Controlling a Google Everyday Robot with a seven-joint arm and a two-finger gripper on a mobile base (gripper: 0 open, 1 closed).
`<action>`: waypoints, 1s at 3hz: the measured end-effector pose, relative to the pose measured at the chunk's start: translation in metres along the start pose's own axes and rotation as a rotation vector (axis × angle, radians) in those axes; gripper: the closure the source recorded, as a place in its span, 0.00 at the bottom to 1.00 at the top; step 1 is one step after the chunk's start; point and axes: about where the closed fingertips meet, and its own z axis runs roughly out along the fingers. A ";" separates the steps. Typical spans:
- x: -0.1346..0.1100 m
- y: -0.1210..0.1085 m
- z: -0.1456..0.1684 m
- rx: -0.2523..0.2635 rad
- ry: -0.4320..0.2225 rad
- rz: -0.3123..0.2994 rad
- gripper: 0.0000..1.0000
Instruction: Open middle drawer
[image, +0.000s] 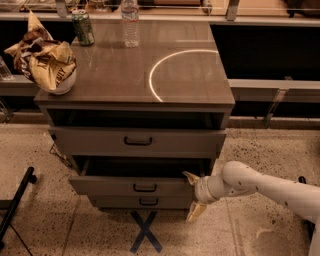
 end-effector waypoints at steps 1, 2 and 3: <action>-0.001 0.000 -0.001 0.000 0.000 0.000 0.00; -0.001 0.000 -0.001 0.000 0.000 0.000 0.00; -0.001 0.000 -0.001 0.000 0.000 0.000 0.00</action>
Offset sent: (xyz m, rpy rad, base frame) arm 0.0071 0.0336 0.0358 0.0987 -0.0632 0.0729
